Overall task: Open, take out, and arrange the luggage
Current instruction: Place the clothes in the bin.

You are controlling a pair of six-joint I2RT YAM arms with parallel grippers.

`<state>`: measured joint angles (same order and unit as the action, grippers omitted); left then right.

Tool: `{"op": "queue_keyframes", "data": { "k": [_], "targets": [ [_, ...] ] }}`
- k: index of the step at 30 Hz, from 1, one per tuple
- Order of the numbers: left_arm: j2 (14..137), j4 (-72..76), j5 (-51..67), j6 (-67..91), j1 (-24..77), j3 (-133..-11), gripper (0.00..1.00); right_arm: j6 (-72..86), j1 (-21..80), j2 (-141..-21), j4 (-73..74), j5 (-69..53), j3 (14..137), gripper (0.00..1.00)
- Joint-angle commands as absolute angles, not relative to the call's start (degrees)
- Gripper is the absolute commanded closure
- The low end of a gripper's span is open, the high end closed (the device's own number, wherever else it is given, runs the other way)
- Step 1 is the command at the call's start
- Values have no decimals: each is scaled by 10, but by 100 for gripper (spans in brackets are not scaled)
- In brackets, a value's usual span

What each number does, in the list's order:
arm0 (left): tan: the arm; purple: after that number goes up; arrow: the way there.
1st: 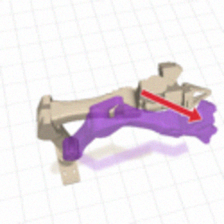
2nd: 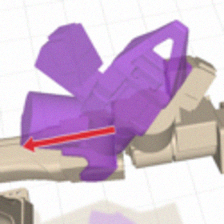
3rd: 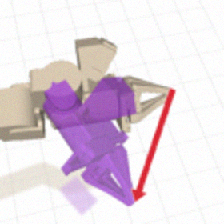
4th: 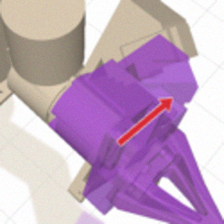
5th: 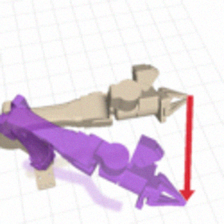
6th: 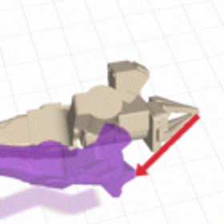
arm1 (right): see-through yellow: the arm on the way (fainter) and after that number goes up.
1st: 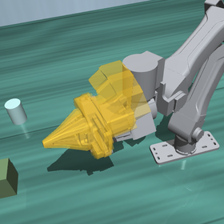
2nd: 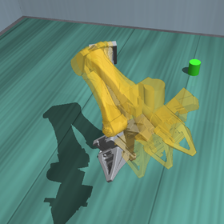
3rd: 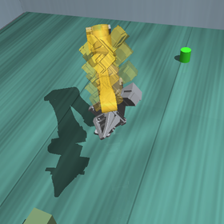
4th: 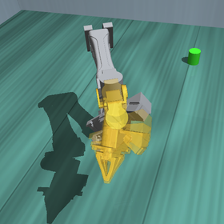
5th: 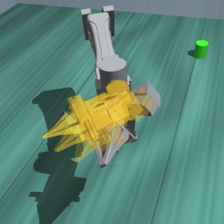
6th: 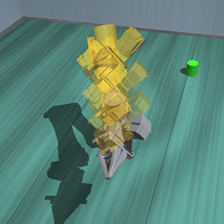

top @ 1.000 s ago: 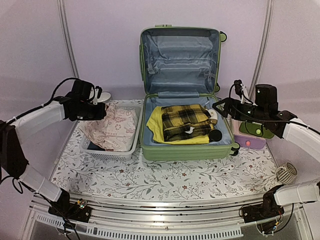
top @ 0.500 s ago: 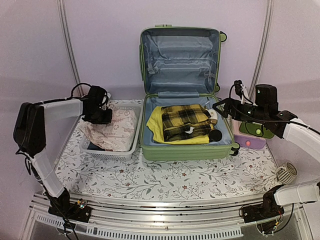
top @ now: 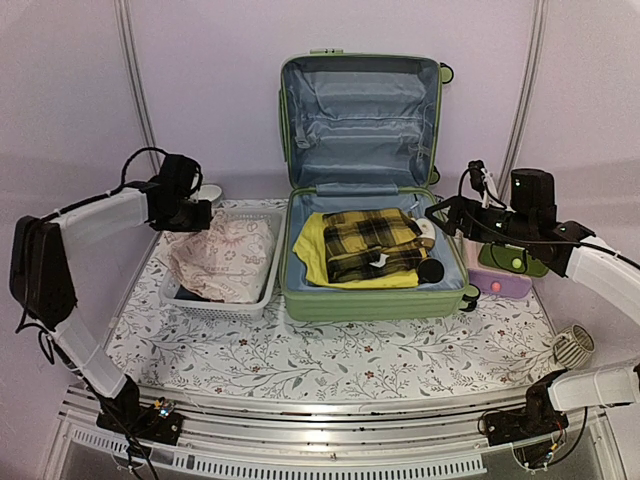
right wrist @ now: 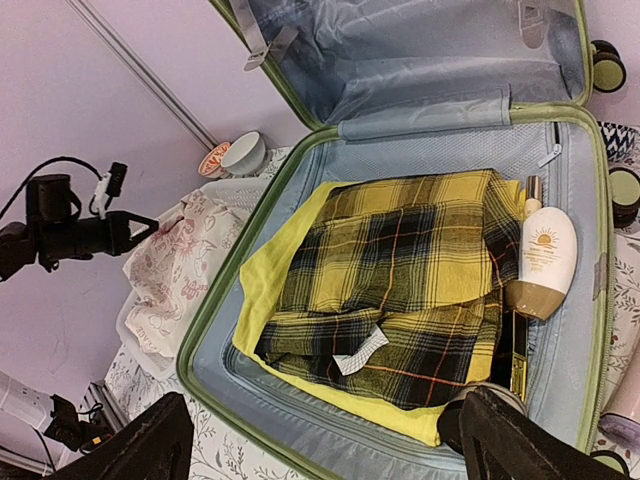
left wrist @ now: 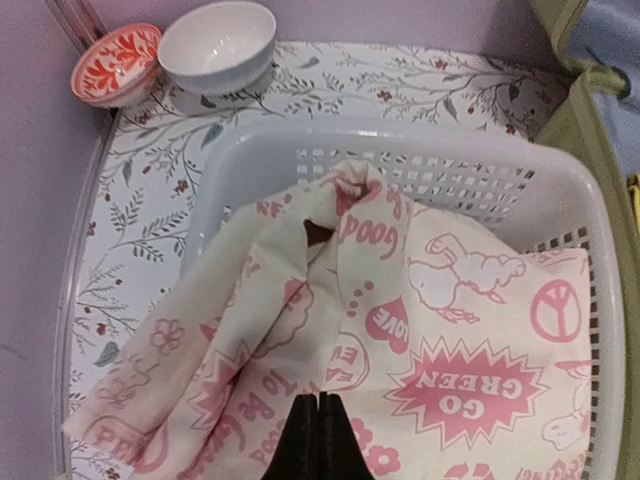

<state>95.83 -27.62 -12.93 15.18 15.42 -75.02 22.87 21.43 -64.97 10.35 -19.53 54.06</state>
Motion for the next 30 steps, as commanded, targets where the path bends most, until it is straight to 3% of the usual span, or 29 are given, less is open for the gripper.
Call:
{"op": "queue_keyframes", "data": {
  "k": [1, 3, 4, 6, 9, 12, 16, 23, 27, 30],
  "targets": [
    [919, -313, -158, 138, 146, -766, 100, 227, 218, -639, 107, -191, 551, 6],
    [912, -328, -165, 138, 146, -760, 100, 228, 218, -640, 107, -193, 551, 6],
    [907, -333, -165, 137, 146, -753, 95, 228, 218, -640, 106, -193, 550, 6],
    [894, -339, -160, 136, 146, -737, 74, 227, 218, -638, 107, -193, 551, 6],
    [877, -333, -164, 133, 141, -707, 52, 225, 218, -636, 106, -191, 550, 6],
    [878, -323, -166, 126, 122, -694, 21, 225, 218, -639, 103, -194, 550, 6],
    [900, -328, -141, 115, 86, -715, 4, 228, 218, -644, 102, -203, 553, 6],
    [950, -342, -35, 105, 66, -755, 5, 227, 218, -644, 103, -203, 563, 6],
    [968, -378, 3, 115, 66, -765, 19, 226, 219, -644, 105, -203, 564, 6],
    [950, -374, 27, 121, 66, -742, 40, 225, 218, -645, 105, -202, 562, 6]
  ]
}}
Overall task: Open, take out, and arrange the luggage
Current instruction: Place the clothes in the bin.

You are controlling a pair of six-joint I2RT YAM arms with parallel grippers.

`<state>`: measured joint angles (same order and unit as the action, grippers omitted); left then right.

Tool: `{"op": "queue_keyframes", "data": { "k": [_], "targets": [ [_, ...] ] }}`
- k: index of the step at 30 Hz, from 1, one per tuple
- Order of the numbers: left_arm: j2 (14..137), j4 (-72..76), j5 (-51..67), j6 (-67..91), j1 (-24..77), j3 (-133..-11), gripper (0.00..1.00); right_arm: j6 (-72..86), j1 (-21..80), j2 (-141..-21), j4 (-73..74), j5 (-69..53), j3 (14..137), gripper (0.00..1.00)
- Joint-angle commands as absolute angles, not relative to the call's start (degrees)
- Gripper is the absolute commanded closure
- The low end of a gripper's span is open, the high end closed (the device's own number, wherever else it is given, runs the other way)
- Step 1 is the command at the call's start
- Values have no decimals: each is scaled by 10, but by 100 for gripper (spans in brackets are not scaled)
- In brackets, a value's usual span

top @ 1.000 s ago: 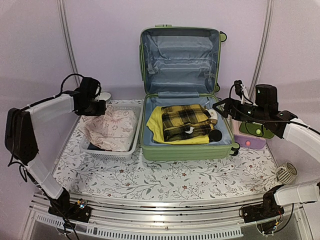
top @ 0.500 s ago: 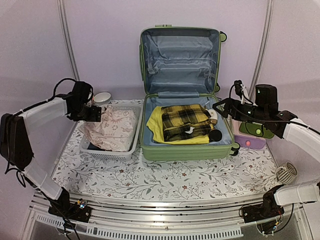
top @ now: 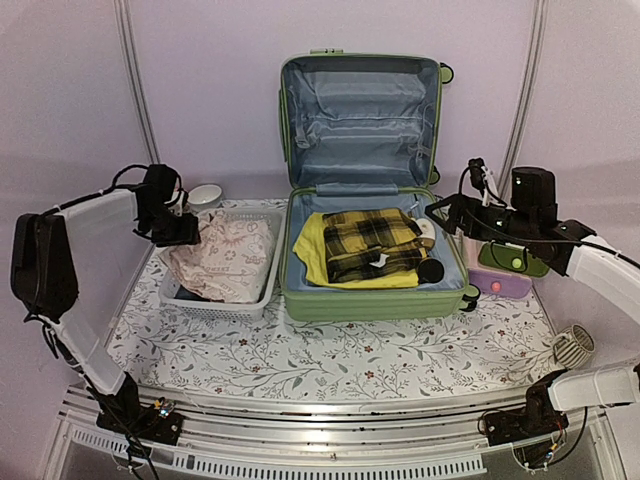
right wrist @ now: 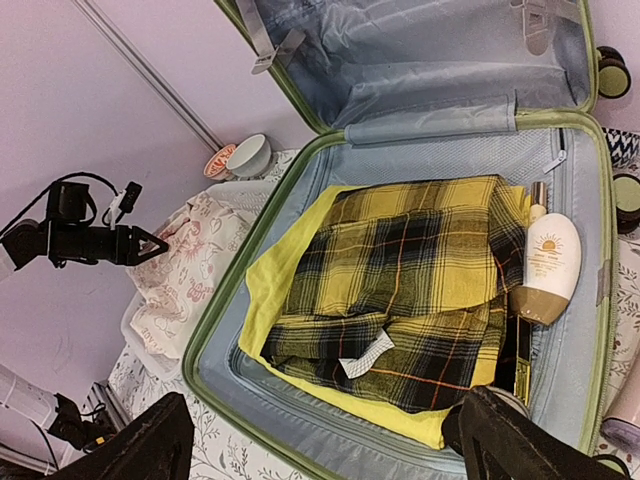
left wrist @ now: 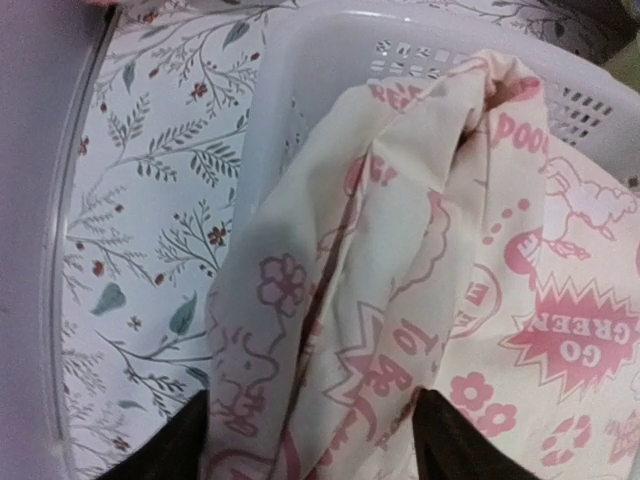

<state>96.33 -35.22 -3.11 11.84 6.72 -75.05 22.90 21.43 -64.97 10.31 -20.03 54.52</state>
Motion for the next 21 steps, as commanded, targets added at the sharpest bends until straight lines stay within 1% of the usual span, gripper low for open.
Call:
{"op": "queue_keyframes", "data": {
  "k": [1, 4, 5, 10, 12, 14, 21],
  "targets": [
    [943, -376, 28, 123, 65, -737, 47, 226, 218, -645, 105, -202, 562, 6],
    [924, -395, 32, 131, 68, -723, 68, 227, 218, -647, 104, -204, 562, 6],
    [914, -396, 35, 133, 70, -715, 73, 226, 218, -647, 104, -204, 562, 6],
    [868, -396, 40, 143, 77, -670, 85, 227, 218, -652, 96, -208, 561, 6],
    [860, -394, 46, 145, 76, -653, 89, 228, 218, -656, 94, -212, 561, 6],
    [862, -391, 41, 149, 76, -640, 91, 229, 218, -659, 92, -215, 562, 6],
    [917, -381, 1, 168, 79, -614, 91, 231, 218, -654, 92, -218, 559, 6]
  ]
}}
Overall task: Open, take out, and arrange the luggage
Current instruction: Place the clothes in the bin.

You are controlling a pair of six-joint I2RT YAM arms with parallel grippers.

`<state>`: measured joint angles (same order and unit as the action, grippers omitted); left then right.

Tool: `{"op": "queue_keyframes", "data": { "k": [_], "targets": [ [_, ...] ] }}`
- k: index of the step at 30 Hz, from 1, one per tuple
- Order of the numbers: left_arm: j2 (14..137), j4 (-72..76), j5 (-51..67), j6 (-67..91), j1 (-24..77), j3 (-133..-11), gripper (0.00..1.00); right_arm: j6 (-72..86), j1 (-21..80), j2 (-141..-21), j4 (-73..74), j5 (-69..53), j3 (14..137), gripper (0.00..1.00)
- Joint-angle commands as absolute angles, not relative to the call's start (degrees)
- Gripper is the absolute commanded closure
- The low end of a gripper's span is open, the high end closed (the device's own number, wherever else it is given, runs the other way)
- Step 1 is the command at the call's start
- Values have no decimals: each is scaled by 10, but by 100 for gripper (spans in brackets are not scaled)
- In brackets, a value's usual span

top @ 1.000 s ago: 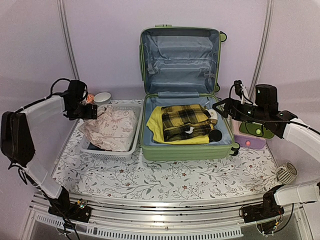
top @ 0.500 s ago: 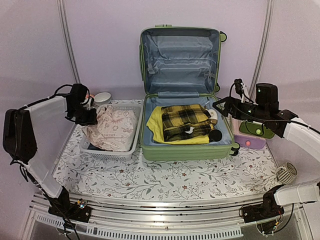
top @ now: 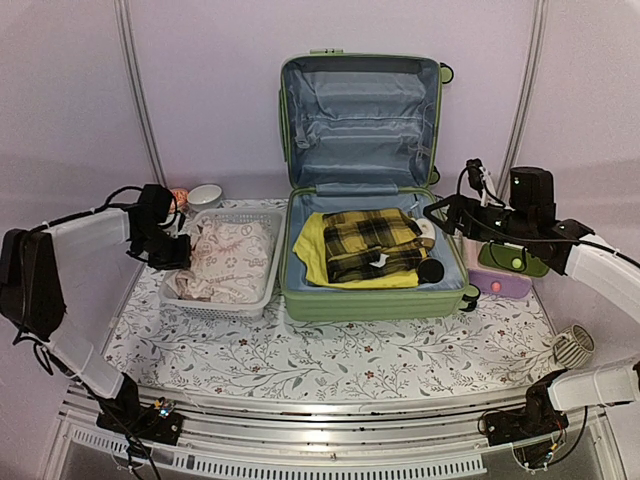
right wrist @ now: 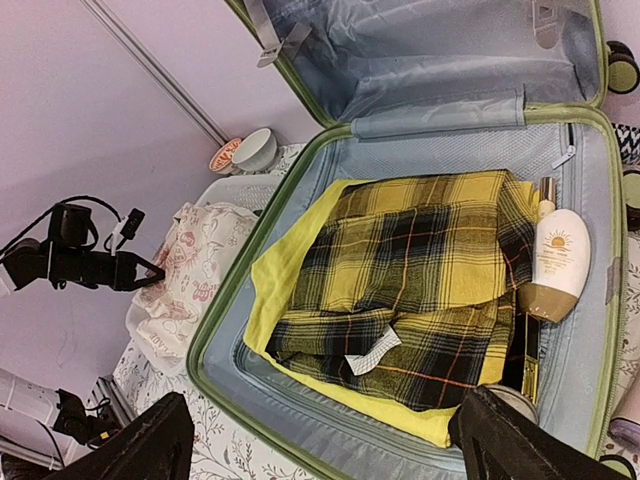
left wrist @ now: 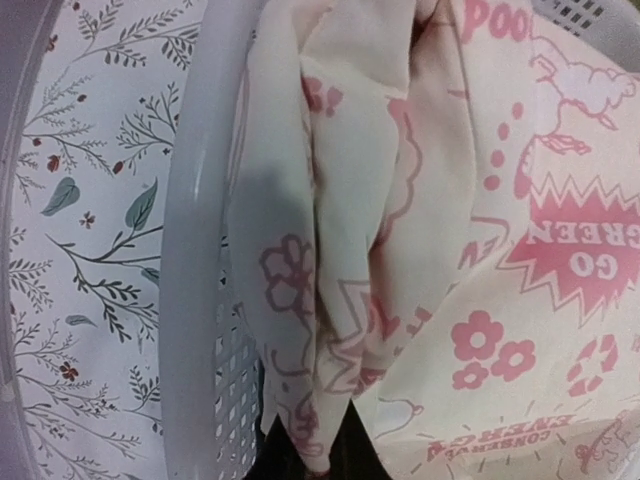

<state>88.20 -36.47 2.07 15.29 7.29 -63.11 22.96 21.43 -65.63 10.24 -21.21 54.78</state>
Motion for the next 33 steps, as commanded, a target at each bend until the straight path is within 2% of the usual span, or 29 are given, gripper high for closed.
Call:
{"op": "queue_keyframes", "data": {
  "k": [1, 3, 4, 6, 8, 12, 17, 19, 24, 25, 33],
  "targets": [
    [922, -381, -6, 170, 81, -614, 90, 232, 218, -651, 91, -217, 557, 6],
    [921, -384, -36, 174, 88, -616, 81, 230, 218, -646, 92, -214, 553, 6],
    [914, -388, -51, 176, 91, -619, 74, 230, 218, -643, 92, -213, 552, 6],
    [893, -395, -63, 175, 96, -628, 53, 230, 218, -639, 93, -212, 548, 6],
    [865, -403, -66, 175, 106, -644, 39, 228, 218, -637, 95, -210, 547, 6],
    [810, -424, -77, 178, 135, -684, 27, 228, 218, -638, 94, -209, 547, 6],
    [788, -434, -112, 176, 180, -738, 19, 230, 218, -641, 92, -211, 547, 6],
    [785, -406, -95, 168, 191, -736, 23, 231, 218, -642, 92, -211, 545, 6],
    [803, -315, -1, 163, 193, -725, 95, 233, 218, -644, 93, -212, 547, 6],
    [814, -308, 0, 161, 193, -730, 100, 233, 218, -644, 94, -211, 547, 6],
    [956, -302, -72, 133, 171, -813, 100, 232, 218, -637, 105, -201, 547, 6]
  ]
}}
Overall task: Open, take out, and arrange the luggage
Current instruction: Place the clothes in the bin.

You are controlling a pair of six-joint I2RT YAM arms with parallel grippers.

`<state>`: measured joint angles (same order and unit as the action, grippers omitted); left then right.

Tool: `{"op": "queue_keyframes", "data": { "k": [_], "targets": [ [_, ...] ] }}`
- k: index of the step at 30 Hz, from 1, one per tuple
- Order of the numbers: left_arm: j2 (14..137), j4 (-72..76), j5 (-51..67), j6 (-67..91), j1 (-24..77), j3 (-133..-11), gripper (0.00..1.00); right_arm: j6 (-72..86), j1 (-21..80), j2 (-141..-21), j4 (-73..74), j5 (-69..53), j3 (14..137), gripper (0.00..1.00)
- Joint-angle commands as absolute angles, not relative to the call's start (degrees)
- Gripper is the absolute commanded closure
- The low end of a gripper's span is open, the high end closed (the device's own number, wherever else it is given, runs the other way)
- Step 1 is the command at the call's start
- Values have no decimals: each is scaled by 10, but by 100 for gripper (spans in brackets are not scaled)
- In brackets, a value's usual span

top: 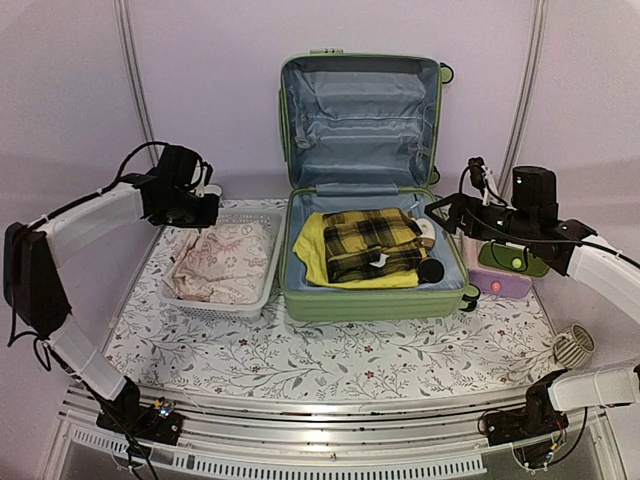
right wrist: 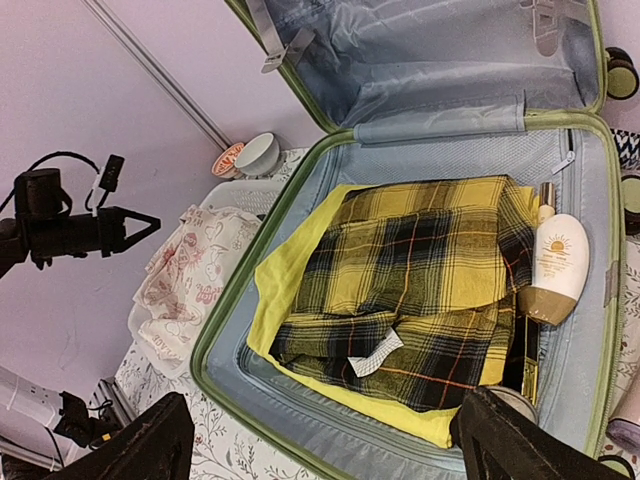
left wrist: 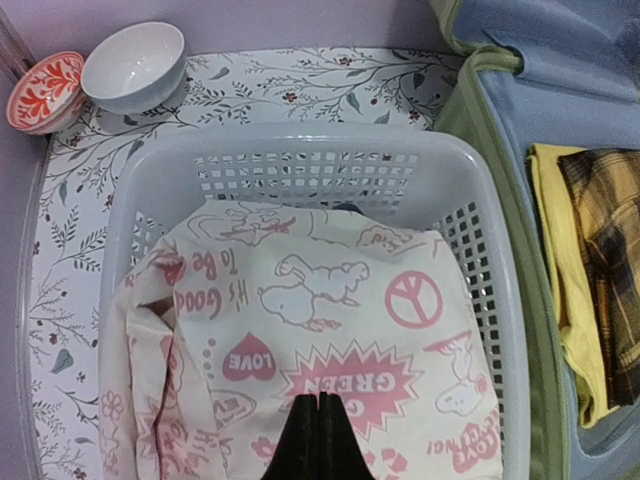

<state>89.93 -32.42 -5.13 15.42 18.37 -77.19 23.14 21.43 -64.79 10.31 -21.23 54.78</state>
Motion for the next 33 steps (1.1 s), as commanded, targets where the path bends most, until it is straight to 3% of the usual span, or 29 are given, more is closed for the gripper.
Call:
{"op": "queue_keyframes", "data": {
  "k": [1, 14, 22, 28, 31, 33],
  "targets": [
    [967, -302, -75, 132, 166, -823, 100, 232, 218, -636, 105, -201, 548, 6],
    [1162, -295, -39, 124, 90, -857, 100, 229, 218, -634, 119, -193, 552, 6],
    [1028, -268, -24, 115, 140, -818, 100, 235, 218, -635, 113, -195, 553, 6],
    [944, -246, 12, 134, 185, -769, 92, 241, 218, -639, 106, -198, 560, 6],
    [928, -221, 57, 151, 194, -741, 100, 239, 218, -639, 103, -198, 565, 6],
    [925, -195, 82, 163, 194, -721, 100, 240, 218, -635, 89, -201, 560, 6]
  ]
}}
